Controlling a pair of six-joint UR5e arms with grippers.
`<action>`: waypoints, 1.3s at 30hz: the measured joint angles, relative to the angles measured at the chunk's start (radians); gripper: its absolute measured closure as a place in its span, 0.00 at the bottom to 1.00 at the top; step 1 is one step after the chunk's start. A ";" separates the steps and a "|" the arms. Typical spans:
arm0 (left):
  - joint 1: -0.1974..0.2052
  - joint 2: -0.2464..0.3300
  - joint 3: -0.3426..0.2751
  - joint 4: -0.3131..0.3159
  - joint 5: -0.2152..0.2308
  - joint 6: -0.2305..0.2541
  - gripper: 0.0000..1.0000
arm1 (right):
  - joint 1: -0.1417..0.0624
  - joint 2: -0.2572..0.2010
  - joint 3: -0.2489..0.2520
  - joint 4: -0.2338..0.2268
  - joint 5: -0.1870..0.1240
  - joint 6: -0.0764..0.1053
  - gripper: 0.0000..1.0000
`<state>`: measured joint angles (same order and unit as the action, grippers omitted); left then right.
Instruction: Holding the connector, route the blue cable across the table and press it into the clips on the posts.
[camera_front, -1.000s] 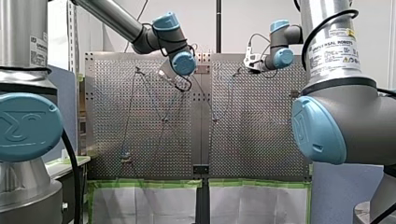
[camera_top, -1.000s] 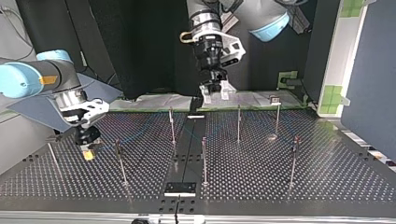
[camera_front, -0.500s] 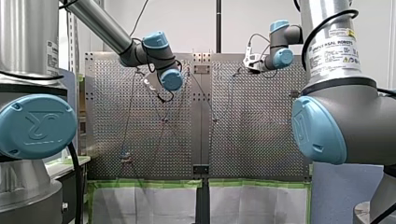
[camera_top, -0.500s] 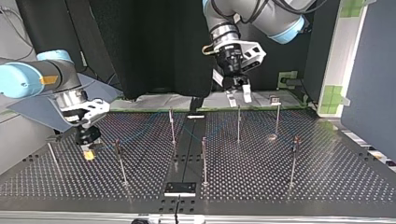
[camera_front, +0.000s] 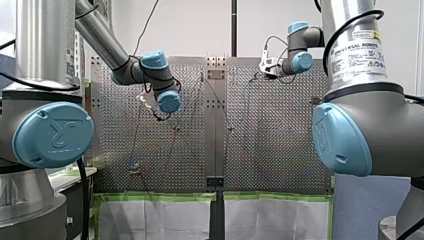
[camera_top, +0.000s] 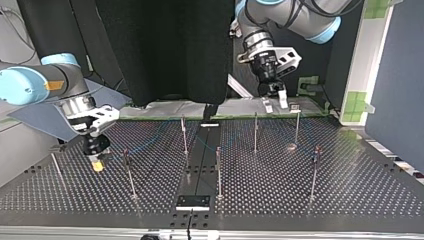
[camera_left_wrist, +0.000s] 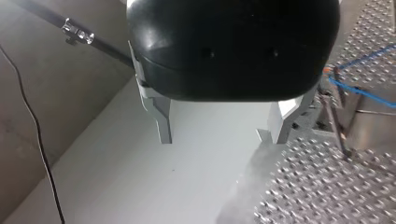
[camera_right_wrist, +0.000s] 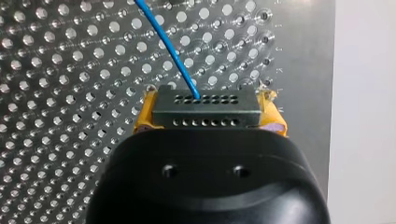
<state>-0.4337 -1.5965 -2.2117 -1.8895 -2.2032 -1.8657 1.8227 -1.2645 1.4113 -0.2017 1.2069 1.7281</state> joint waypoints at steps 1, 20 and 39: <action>0.007 0.000 -0.007 -0.004 0.007 -0.004 0.01 | 0.000 0.000 0.000 0.000 0.000 0.000 1.00; -0.011 0.000 -0.100 -0.131 0.109 0.120 0.01 | 0.000 0.000 -0.001 0.000 0.000 0.000 1.00; -0.051 -0.067 -0.101 -0.158 0.037 0.101 0.01 | 0.002 0.001 -0.001 0.014 -0.001 0.000 1.00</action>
<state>-0.4851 -1.6638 -2.3130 -2.0476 -2.1657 -1.7650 1.8243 -1.2637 1.4107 -0.1874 1.2057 1.7281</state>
